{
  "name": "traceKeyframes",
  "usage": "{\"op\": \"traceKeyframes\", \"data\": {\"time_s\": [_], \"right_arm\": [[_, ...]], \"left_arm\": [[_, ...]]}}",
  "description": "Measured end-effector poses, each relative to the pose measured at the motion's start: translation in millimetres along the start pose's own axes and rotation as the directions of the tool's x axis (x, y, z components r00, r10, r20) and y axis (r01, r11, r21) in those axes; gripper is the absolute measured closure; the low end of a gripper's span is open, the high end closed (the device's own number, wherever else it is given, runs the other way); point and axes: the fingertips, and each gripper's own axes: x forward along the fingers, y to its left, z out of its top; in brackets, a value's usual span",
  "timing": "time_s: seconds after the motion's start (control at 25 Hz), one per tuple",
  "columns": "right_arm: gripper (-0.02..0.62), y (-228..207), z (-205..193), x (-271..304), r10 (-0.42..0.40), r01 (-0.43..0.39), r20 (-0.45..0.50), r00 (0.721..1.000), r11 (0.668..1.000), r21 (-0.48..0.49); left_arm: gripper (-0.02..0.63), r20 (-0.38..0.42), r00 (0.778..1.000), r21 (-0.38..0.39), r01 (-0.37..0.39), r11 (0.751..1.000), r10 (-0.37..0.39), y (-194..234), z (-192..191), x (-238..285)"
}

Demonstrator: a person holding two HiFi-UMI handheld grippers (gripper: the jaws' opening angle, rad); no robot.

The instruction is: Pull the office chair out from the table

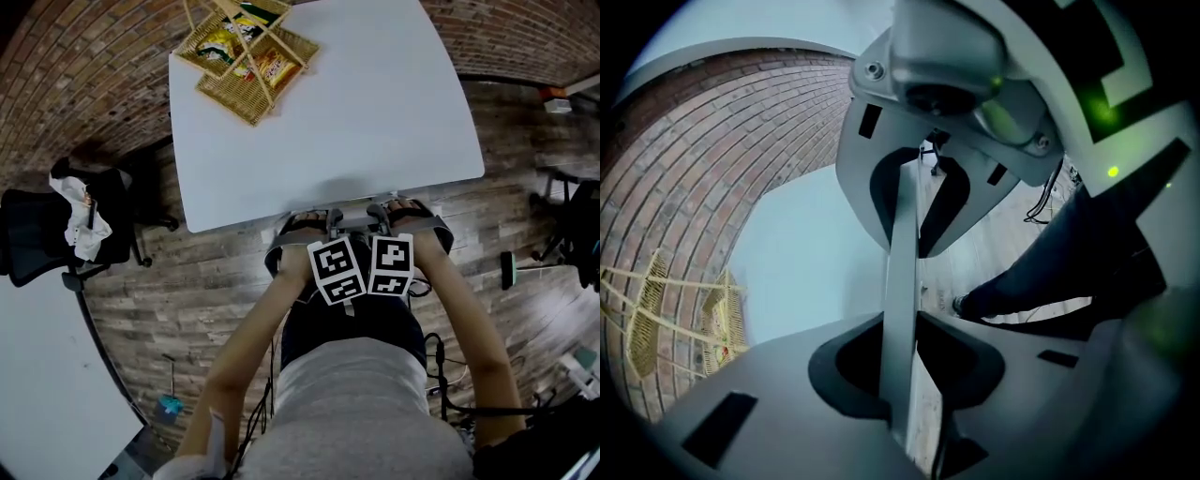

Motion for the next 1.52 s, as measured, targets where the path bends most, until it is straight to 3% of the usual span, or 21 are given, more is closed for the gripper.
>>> {"op": "traceKeyframes", "data": {"time_s": [0.44, 0.84, 1.52], "right_arm": [[0.503, 1.1, -1.3, -3.0, 0.035, -0.035, 0.038, 0.999, 0.999, 0.007], [0.506, 33.0, -2.9, -12.0, 0.088, -0.086, 0.074, 0.993, 0.996, -0.028], [0.509, 92.9, 8.0, -27.0, 0.104, -0.103, 0.083, 0.991, 0.995, -0.011]], "left_arm": [[0.515, -0.010, 1.000, -0.018, 0.016, 1.000, -0.016, -1.0, 2.3, 0.1], [0.515, -0.025, 0.999, -0.071, 0.025, 0.997, -0.027, -34.4, 4.4, -7.1], [0.515, -0.024, 1.000, -0.057, 0.015, 0.998, -0.017, -93.9, -3.6, -23.5]]}}
